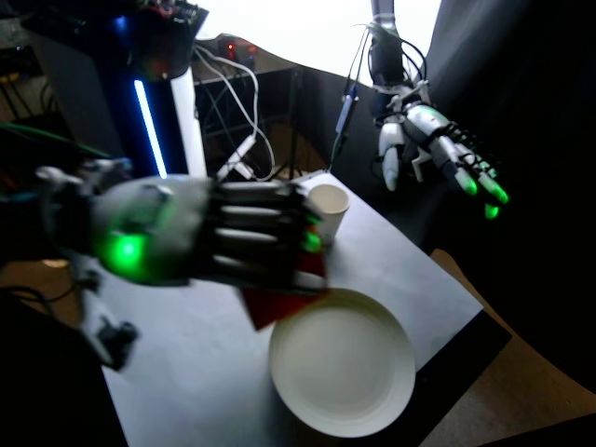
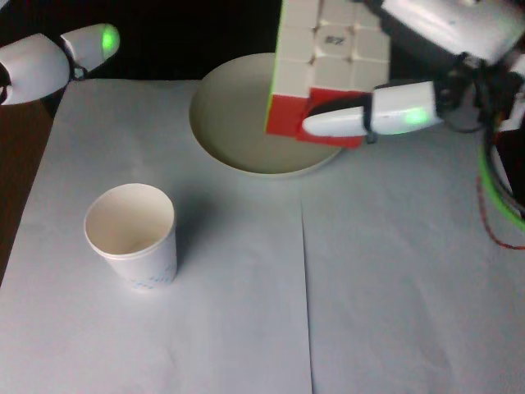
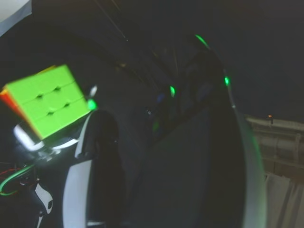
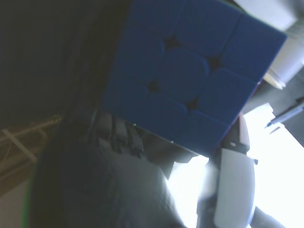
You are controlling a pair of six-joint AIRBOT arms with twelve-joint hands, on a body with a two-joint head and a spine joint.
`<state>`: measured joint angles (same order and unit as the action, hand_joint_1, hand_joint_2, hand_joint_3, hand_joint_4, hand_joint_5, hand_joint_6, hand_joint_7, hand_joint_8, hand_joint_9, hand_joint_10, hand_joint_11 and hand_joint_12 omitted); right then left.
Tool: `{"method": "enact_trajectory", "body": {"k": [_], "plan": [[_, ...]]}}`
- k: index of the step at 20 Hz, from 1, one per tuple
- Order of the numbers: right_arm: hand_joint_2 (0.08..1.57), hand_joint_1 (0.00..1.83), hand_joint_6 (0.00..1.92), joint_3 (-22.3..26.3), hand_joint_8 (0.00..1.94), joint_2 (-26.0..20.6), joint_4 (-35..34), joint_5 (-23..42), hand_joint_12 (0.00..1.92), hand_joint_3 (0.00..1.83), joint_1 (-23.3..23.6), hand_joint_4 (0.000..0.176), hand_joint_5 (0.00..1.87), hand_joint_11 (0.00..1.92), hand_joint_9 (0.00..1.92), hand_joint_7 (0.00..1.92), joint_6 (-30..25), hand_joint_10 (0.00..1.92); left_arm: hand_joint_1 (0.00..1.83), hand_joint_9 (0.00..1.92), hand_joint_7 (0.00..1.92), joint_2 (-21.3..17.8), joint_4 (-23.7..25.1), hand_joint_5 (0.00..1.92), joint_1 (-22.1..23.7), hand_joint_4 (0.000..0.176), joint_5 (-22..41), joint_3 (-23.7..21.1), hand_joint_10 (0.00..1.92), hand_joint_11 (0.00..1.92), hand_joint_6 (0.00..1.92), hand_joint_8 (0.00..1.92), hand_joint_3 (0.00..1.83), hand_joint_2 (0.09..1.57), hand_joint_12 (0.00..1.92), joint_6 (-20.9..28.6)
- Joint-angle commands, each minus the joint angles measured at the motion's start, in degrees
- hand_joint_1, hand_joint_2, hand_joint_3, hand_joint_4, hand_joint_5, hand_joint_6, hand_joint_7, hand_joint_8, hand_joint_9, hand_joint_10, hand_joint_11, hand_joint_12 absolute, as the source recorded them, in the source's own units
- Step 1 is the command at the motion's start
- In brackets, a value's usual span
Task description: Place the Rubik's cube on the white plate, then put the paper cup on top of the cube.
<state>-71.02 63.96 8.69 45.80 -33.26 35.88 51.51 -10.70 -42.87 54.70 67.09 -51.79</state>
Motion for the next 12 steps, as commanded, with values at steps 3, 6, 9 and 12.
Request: {"method": "enact_trajectory", "body": {"k": [3,6,9,12], "plan": [[1.16,1.11,1.12,-4.2,1.33,4.5,-1.5,3.2,1.92,0.00,4.1,0.000,0.10,0.36,0.37,0.21,-0.3,1.54,0.49,0.09,0.01,-0.3,-0.9,0.11,0.4,0.055,7.9,0.3,0.01,0.00,0.00,0.00,0.00,1.37,0.92,0.2],[1.18,1.12,1.15,-8.0,1.38,8.6,-1.9,0.5,1.92,0.00,5.4,0.000,0.07,0.46,0.34,0.15,-0.3,1.68,0.52,0.15,0.03,-0.1,-1.0,0.14,0.4,0.039,8.1,0.6,0.01,0.00,0.00,0.00,0.00,1.36,1.16,0.2],[1.19,1.10,0.98,-12.0,1.31,12.2,-4.3,-1.4,1.92,0.00,5.5,0.000,0.09,0.40,0.36,0.16,-0.3,1.56,0.51,0.08,0.02,0.3,-1.1,0.12,0.4,0.047,8.3,1.0,0.01,0.00,0.00,0.00,0.00,1.37,0.98,0.2],[1.18,1.10,0.85,-14.1,1.18,13.3,-5.9,-3.8,1.92,0.00,5.4,0.000,0.11,0.34,0.29,0.21,-0.3,1.67,0.48,0.10,0.03,0.4,-1.1,0.12,0.4,0.067,8.7,1.0,0.01,0.00,0.00,0.00,0.00,1.37,0.91,0.7]]}}
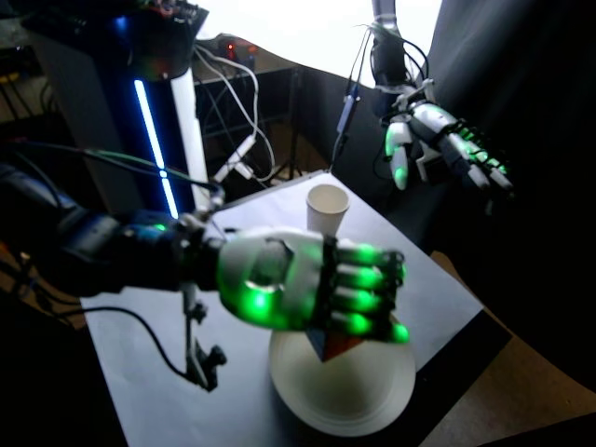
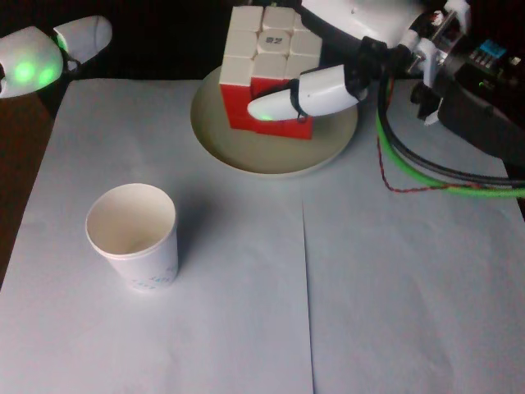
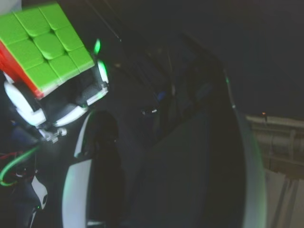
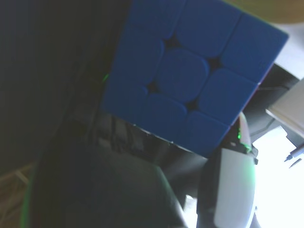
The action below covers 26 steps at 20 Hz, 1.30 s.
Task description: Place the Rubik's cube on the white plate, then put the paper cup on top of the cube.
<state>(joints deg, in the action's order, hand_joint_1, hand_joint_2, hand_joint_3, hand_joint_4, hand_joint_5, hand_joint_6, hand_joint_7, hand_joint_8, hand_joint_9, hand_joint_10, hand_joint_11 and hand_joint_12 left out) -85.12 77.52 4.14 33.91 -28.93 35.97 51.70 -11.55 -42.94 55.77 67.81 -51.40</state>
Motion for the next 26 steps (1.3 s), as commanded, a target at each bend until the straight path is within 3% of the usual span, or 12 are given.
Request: {"method": "enact_trajectory", "body": {"k": [1,4,5,7,11,14,16,18,20,22,24,26], "plan": [[1.18,1.03,0.63,-0.6,0.90,0.1,-1.8,7.1,1.92,0.00,1.1,0.000,0.09,0.01,0.12,0.15,-0.4,1.53,0.49,0.08,0.03,0.2,-0.3,0.12,0.4,0.076,7.6,0.3,0.01,0.00,0.00,0.00,0.00,1.37,0.83,0.3],[1.18,0.80,0.11,-1.1,0.21,0.6,-2.4,5.6,1.63,0.00,0.9,0.000,0.07,0.00,0.00,0.15,-0.4,0.97,0.51,0.06,0.03,0.2,-0.3,0.12,0.4,0.065,7.8,0.3,0.00,0.00,0.00,0.00,0.00,1.38,0.74,0.4],[1.19,0.67,0.00,-1.1,0.02,0.6,-2.9,5.5,1.13,0.00,0.3,0.000,0.03,0.00,0.00,0.13,-0.4,0.48,0.47,0.09,0.05,0.2,-0.3,0.12,0.4,0.082,7.8,0.3,0.01,0.00,0.00,0.00,0.00,1.37,0.81,0.5],[1.19,0.57,0.00,-1.1,0.00,0.6,-3.4,5.5,0.99,0.00,0.0,0.019,0.00,0.00,0.00,0.03,-0.4,0.27,0.45,0.05,0.03,0.2,-0.3,0.11,0.3,0.070,7.8,0.3,0.00,0.00,0.00,0.00,0.00,1.37,0.71,0.5],[1.17,0.52,0.00,-1.0,0.00,0.6,-3.8,5.5,1.83,0.00,-0.4,0.050,0.00,0.04,0.05,0.00,-0.4,0.26,0.48,0.08,0.04,0.2,-0.4,0.12,0.3,0.079,7.8,0.3,0.00,0.00,0.00,0.00,0.00,1.37,0.79,0.5],[1.17,0.48,0.00,-0.3,0.00,0.0,-3.9,5.5,0.62,0.00,-0.5,0.037,0.00,0.00,0.02,0.00,-0.4,0.13,0.48,0.07,0.04,0.2,-0.5,0.12,0.2,0.070,7.8,0.3,0.01,0.00,0.00,0.00,0.00,1.37,0.78,0.5],[1.12,0.46,0.00,1.2,0.00,-1.1,-3.9,5.6,0.98,0.00,-0.5,0.049,0.00,0.00,0.11,0.00,-0.4,0.11,0.45,0.07,0.03,0.2,-0.5,0.12,0.1,0.098,7.8,0.3,0.00,0.00,0.00,0.00,0.00,1.37,0.79,0.6],[1.15,0.46,0.00,3.2,0.00,-3.6,-3.9,6.7,0.65,0.00,-0.5,0.041,0.00,0.00,0.10,0.00,0.5,0.05,0.48,0.06,0.02,0.1,-0.5,0.12,0.1,0.089,7.6,0.3,0.00,0.00,0.00,0.00,0.00,1.37,0.73,0.6],[1.15,0.51,0.00,6.8,0.00,-7.4,-3.9,8.7,1.03,0.00,-0.8,0.079,0.00,0.00,0.13,0.00,2.9,0.04,0.48,0.09,0.03,0.0,-0.5,0.13,-0.1,0.083,7.7,0.0,0.00,0.00,0.00,0.00,0.00,1.35,0.88,0.6],[1.20,0.57,0.00,11.4,0.00,-12.3,-3.9,12.9,1.04,0.00,-2.6,0.062,0.00,0.00,0.16,0.06,4.5,0.17,0.48,0.09,0.04,-0.4,-0.5,0.13,-0.5,0.070,7.8,-0.4,0.00,0.00,0.00,0.00,0.00,1.34,0.87,0.6],[1.26,0.74,0.06,14.1,0.03,-14.9,-3.8,15.6,1.37,0.00,-4.5,0.017,0.16,0.00,0.01,0.22,4.6,0.83,0.53,0.07,0.04,-0.7,-0.3,0.13,-1.0,0.071,7.7,-0.7,0.01,0.00,0.00,0.00,0.00,1.32,0.78,0.6],[1.27,0.83,0.79,17.4,0.60,-18.1,-3.4,17.9,1.82,0.00,-7.5,0.000,0.06,0.00,0.01,0.16,5.1,1.33,0.52,0.08,0.07,-1.5,0.2,0.14,-1.4,0.082,8.0,-1.5,0.00,0.00,0.00,0.00,0.00,1.28,0.78,0.6]]}}
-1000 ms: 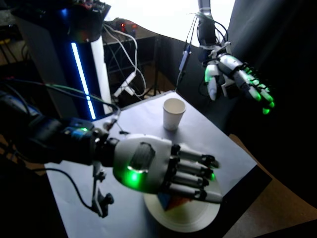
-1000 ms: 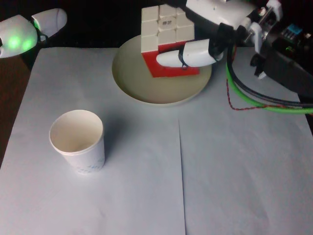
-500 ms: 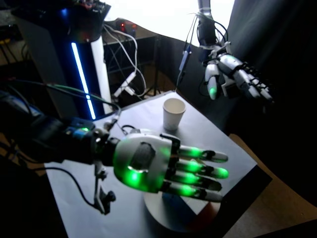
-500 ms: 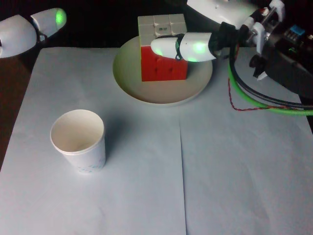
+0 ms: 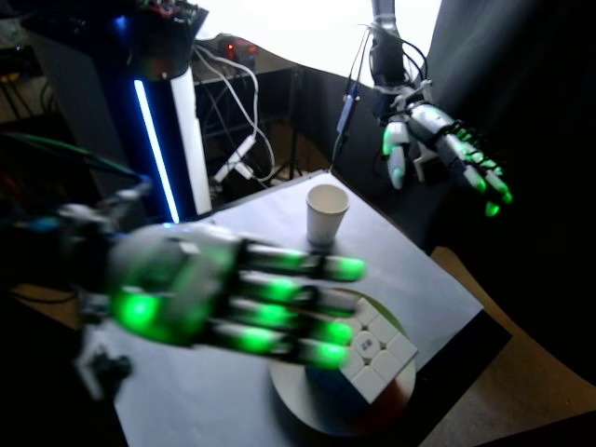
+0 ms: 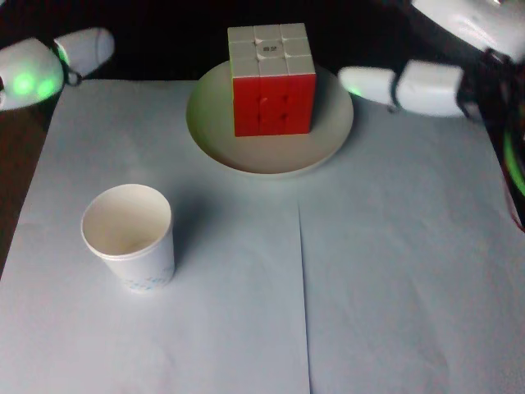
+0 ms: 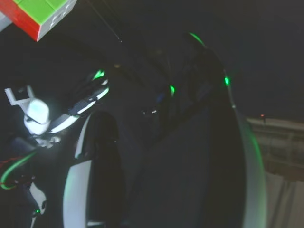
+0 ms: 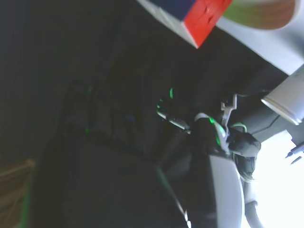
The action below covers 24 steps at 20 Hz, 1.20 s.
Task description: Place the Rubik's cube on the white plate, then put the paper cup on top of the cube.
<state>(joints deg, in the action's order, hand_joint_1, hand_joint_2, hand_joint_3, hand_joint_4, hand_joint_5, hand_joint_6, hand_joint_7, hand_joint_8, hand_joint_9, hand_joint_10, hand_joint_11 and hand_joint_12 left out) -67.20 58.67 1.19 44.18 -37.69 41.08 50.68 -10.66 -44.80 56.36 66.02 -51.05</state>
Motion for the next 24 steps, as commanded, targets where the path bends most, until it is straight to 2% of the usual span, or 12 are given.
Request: {"method": "enact_trajectory", "body": {"k": [1,5,7,8,11,13,14,15,18,21,22,24], "plan": [[1.29,0.85,1.07,1.0,1.01,-0.7,-0.4,9.6,1.83,0.00,-0.7,0.000,0.04,0.00,0.05,0.10,-0.1,1.40,0.50,0.08,0.06,-1.0,-0.5,0.11,0.1,0.095,7.7,-0.2,0.00,0.00,0.00,0.00,0.00,1.26,0.77,0.2],[1.39,0.87,1.70,5.6,1.53,-4.9,-1.1,14.3,1.92,0.01,-7.8,0.000,0.49,0.10,0.20,0.27,-0.1,1.71,0.49,0.13,0.06,-3.0,1.5,0.05,-1.1,0.096,8.5,-2.3,0.00,0.00,0.00,0.00,0.00,1.16,1.08,0.2],[1.43,1.00,1.77,7.2,1.79,-6.5,-1.2,15.0,1.92,0.00,-9.9,0.000,0.38,0.00,0.16,0.54,-0.1,1.85,0.50,0.01,0.00,-4.3,2.9,0.00,-1.8,0.142,9.0,-3.7,0.01,0.00,0.00,0.00,0.00,1.12,0.55,0.2],[1.42,1.02,1.73,7.7,1.82,-7.0,-1.2,15.1,1.92,0.00,-10.6,0.000,0.38,0.16,0.24,0.57,0.0,1.91,0.51,0.01,0.01,-5.0,3.6,0.02,-2.3,0.127,9.4,-4.4,0.01,0.00,0.01,0.00,0.00,1.10,0.53,0.2],[1.41,1.02,1.72,8.8,1.79,-8.4,-1.2,15.6,1.92,0.00,-12.3,0.000,0.41,0.11,0.26,0.56,0.0,1.85,0.46,0.00,0.00,-7.1,5.9,0.00,-4.1,0.110,11.0,-6.6,0.00,0.00,0.00,0.00,0.00,1.03,0.28,1.5],[1.41,1.03,1.72,9.1,1.77,-8.9,-1.5,15.6,1.92,0.00,-12.9,0.000,0.38,0.00,0.21,0.59,0.0,1.75,0.51,0.00,0.01,-8.4,7.8,0.00,-5.3,0.083,11.8,-7.9,0.00,0.00,0.00,0.00,0.00,0.99,0.49,2.9],[1.38,0.90,1.68,9.2,1.60,-9.1,-1.6,15.6,1.92,0.00,-13.0,0.000,0.51,0.03,0.22,0.32,0.0,1.74,0.55,0.00,0.00,-9.3,9.0,0.01,-5.8,0.089,11.9,-8.9,0.00,0.00,0.00,0.00,0.00,0.97,0.46,3.3],[1.29,0.93,1.50,9.2,1.60,-9.3,-1.7,15.6,1.92,0.00,-13.1,0.000,0.24,0.07,0.23,0.33,0.0,1.72,0.53,0.00,0.00,-9.9,9.9,0.00,-6.2,0.090,11.8,-9.6,0.00,0.00,0.00,0.00,0.00,0.96,0.47,3.4],[1.24,0.93,1.39,9.2,1.47,-9.6,-1.9,15.6,1.90,0.00,-13.1,0.000,0.17,0.03,0.24,0.33,0.1,1.57,0.47,0.03,0.02,-12.1,12.4,0.00,-8.7,0.129,11.5,-12.1,0.01,0.00,0.00,0.00,0.00,0.98,0.84,4.2],[1.25,0.95,1.42,9.2,1.45,-9.6,-2.3,15.6,1.92,0.00,-13.1,0.000,0.15,0.09,0.22,0.27,0.3,1.65,0.64,0.07,0.08,-13.1,12.8,0.00,-12.7,0.096,12.5,-13.5,0.01,0.00,0.00,0.00,0.00,0.93,0.87,5.2],[1.38,0.86,1.68,9.2,1.48,-9.7,-2.4,15.6,1.92,0.02,-13.1,0.000,0.40,0.01,0.24,0.28,0.3,1.64,0.68,0.06,0.05,-13.3,13.9,0.00,-13.9,0.149,11.1,-14.1,0.01,0.00,0.00,0.00,0.00,0.93,0.94,6.2],[1.40,0.82,1.74,9.2,1.50,-9.7,-2.4,15.6,1.92,0.01,-13.1,0.000,0.46,0.04,0.24,0.28,0.3,1.61,0.68,0.04,0.04,-13.3,14.7,0.00,-13.9,0.117,9.7,-14.2,0.01,0.00,0.00,0.00,0.00,0.95,0.66,6.6]]}}
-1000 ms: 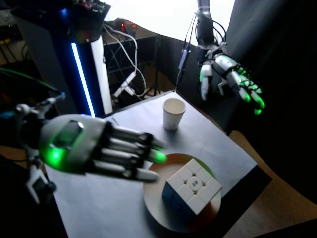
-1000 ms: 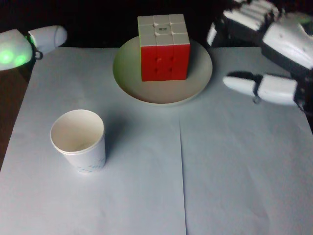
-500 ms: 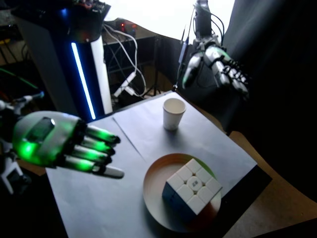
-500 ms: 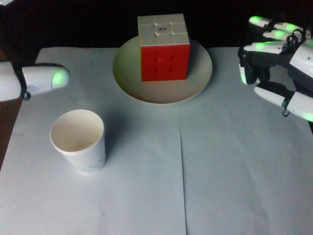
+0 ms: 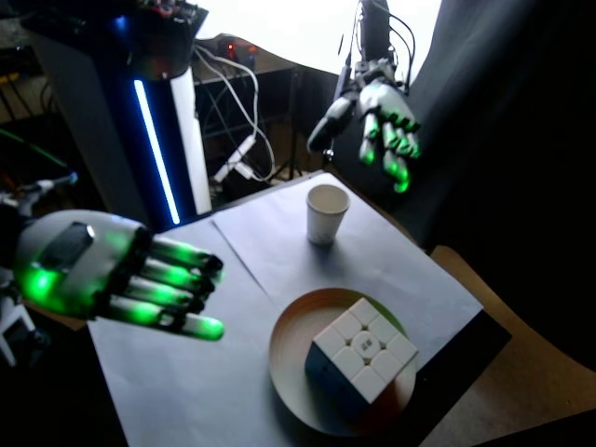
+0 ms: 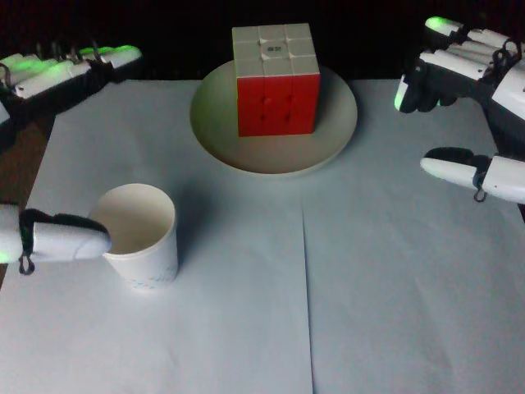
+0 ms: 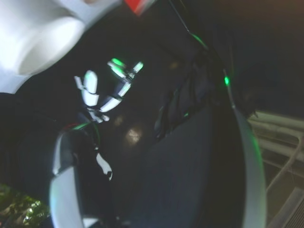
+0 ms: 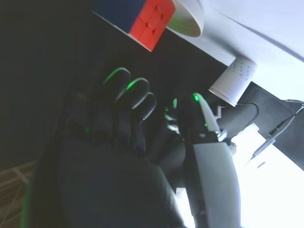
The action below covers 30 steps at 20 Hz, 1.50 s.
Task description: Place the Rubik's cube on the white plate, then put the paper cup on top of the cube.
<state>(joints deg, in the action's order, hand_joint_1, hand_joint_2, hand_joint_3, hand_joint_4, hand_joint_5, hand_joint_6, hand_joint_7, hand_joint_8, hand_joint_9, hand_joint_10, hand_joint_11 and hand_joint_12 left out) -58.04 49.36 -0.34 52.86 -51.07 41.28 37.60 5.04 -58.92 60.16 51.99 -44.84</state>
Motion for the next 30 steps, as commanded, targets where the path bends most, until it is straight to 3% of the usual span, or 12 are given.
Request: {"method": "enact_trajectory", "body": {"k": [1,4,9,12,14,15,18,21,24,25,26,30], "plan": [[1.25,0.91,1.47,0.0,1.56,-0.4,-0.9,6.9,1.92,0.00,0.2,0.000,0.14,0.10,0.24,0.33,0.1,1.60,0.74,0.03,0.03,-0.1,-0.5,0.00,0.2,0.063,4.4,-0.2,0.01,0.00,0.00,0.00,0.00,0.97,0.28,0.4],[1.34,1.22,1.48,0.0,1.67,-0.4,-0.9,6.9,1.92,0.01,0.2,0.000,0.11,0.00,0.26,0.55,0.1,1.60,0.78,0.00,0.00,1.4,0.6,0.00,0.2,0.108,0.6,0.5,0.00,0.00,0.00,0.00,0.00,0.98,0.00,0.4],[1.26,0.98,1.47,-0.1,1.49,-0.3,-1.1,6.8,1.92,0.00,0.1,0.000,0.13,0.00,0.21,0.23,0.1,1.67,0.78,0.00,0.02,4.6,2.6,0.00,0.3,0.129,-5.5,2.2,0.00,0.02,0.00,0.01,0.00,0.97,0.01,2.1],[1.22,0.88,1.46,-0.1,1.64,-0.3,-1.1,6.8,1.92,0.00,0.0,0.000,0.15,0.00,0.25,0.37,0.1,1.55,0.78,0.13,0.18,6.6,3.3,0.08,0.4,0.077,-7.8,3.3,0.04,0.00,0.01,0.01,0.00,1.00,0.73,2.9],[1.31,1.17,1.44,-0.1,1.65,-0.3,-1.2,6.8,1.92,0.01,-0.2,0.000,0.13,0.00,0.22,0.53,0.1,1.57,0.84,0.11,0.18,7.4,3.3,0.15,0.6,0.115,-8.5,3.7,0.02,0.00,0.01,0.00,0.00,1.06,0.54,2.8],[1.34,1.23,1.44,-0.1,1.65,-0.3,-1.2,6.8,1.91,0.01,-0.2,0.000,0.13,0.00,0.21,0.56,0.1,1.51,0.92,0.16,0.23,7.7,3.3,0.22,0.7,0.093,-8.7,3.9,0.03,0.00,0.01,0.01,0.00,1.07,0.82,2.8],[1.25,0.87,1.46,-0.1,1.58,-0.3,-1.2,6.8,1.92,0.00,-0.3,0.000,0.12,0.04,0.26,0.34,0.1,1.52,0.97,0.00,0.38,8.9,3.3,0.43,1.2,0.079,-9.3,4.6,1.18,0.00,0.02,0.25,0.00,1.11,1.60,2.8],[1.24,0.93,1.39,-0.1,1.50,-0.2,-1.3,6.8,1.92,0.00,-0.4,0.000,0.16,0.08,0.26,0.30,0.1,1.56,1.00,0.00,0.15,9.3,3.3,0.52,1.5,0.019,-9.0,4.8,1.34,0.00,0.11,1.05,0.00,1.19,1.81,2.8],[1.26,1.01,1.43,-0.1,1.57,-0.1,-1.3,6.8,1.92,0.00,-0.5,0.000,0.13,0.00,0.24,0.38,0.1,1.56,0.91,0.00,0.16,9.2,3.3,0.20,1.8,0.078,-8.2,4.8,1.07,0.00,0.71,0.77,0.00,1.23,1.46,2.8],[1.26,0.97,1.42,-0.1,1.52,-0.1,-1.3,6.8,1.92,0.00,-0.5,0.000,0.14,0.00,0.22,0.29,0.1,1.56,0.91,0.00,0.20,9.2,3.3,0.22,1.9,0.079,-8.0,4.8,0.95,0.00,0.63,0.55,0.00,1.23,1.37,2.8],[1.28,1.02,1.44,-0.1,1.52,-0.1,-1.4,6.8,1.92,0.00,-0.6,0.000,0.14,0.00,0.22,0.32,0.1,1.55,0.96,0.05,0.26,9.1,3.3,0.28,2.2,0.033,-7.6,4.9,1.08,0.00,0.59,0.63,0.00,1.21,1.51,2.8],[1.35,1.15,1.43,-0.1,1.67,0.0,-1.5,6.8,1.92,0.01,-0.7,0.000,0.12,0.01,0.23,0.47,0.1,1.56,0.94,0.07,0.13,8.8,3.3,0.20,3.0,0.056,-6.8,5.1,1.31,0.00,0.61,0.96,0.00,1.20,1.71,2.8]]}}
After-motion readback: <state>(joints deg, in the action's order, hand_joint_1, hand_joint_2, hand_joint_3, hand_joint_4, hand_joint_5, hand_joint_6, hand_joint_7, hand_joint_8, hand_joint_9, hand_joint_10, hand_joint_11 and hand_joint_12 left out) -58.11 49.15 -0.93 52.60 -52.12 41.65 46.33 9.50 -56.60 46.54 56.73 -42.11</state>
